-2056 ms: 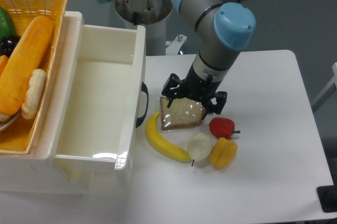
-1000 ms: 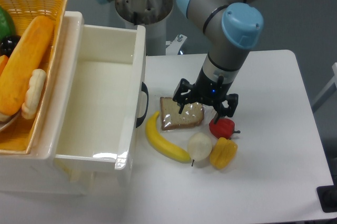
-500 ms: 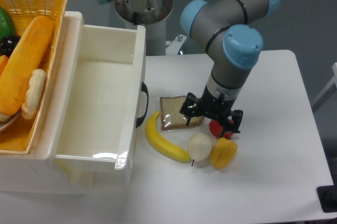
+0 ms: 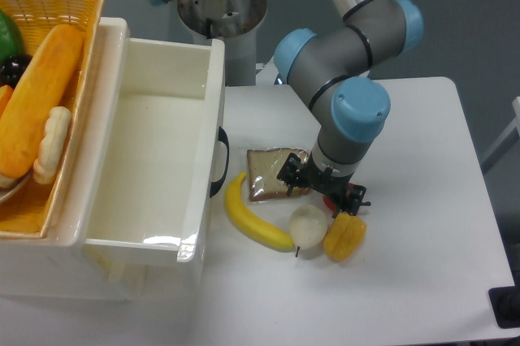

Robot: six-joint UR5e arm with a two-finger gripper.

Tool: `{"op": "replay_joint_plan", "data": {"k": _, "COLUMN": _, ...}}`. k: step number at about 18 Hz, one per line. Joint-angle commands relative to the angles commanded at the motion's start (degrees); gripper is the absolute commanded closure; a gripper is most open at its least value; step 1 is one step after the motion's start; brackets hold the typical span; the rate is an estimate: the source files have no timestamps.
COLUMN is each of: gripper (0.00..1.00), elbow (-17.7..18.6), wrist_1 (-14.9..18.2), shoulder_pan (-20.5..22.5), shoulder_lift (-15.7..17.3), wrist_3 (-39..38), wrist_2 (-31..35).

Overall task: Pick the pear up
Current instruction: 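Lower the open gripper down over the pale pear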

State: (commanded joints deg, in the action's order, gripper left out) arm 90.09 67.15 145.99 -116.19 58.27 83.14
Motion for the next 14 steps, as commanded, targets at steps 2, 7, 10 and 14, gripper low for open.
{"op": "replay_joint_plan", "data": {"k": 2, "gripper": 0.00, "elbow": -0.2, "wrist_1": -0.1, "shoulder_pan": 0.0, "shoulder_lift": -0.7, "wrist_3": -0.6, "wrist_2": -0.1}}
{"op": "replay_joint_plan", "data": {"k": 7, "gripper": 0.00, "elbow": -0.7, "wrist_1": -0.1, "shoulder_pan": 0.0, "shoulder_lift": -2.5, "wrist_3": -0.8, "wrist_2": 0.0}}
{"op": "replay_joint_plan", "data": {"k": 10, "gripper": 0.00, "elbow": -0.9, "wrist_1": -0.1, "shoulder_pan": 0.1, "shoulder_lift": -2.7, "wrist_3": -0.7, "wrist_2": 0.0}}
{"op": "replay_joint_plan", "data": {"k": 14, "gripper": 0.00, "elbow": -1.2, "wrist_1": -0.1, "shoulder_pan": 0.2, "shoulder_lift": -3.6, "wrist_3": -0.6, "wrist_2": 0.1}}
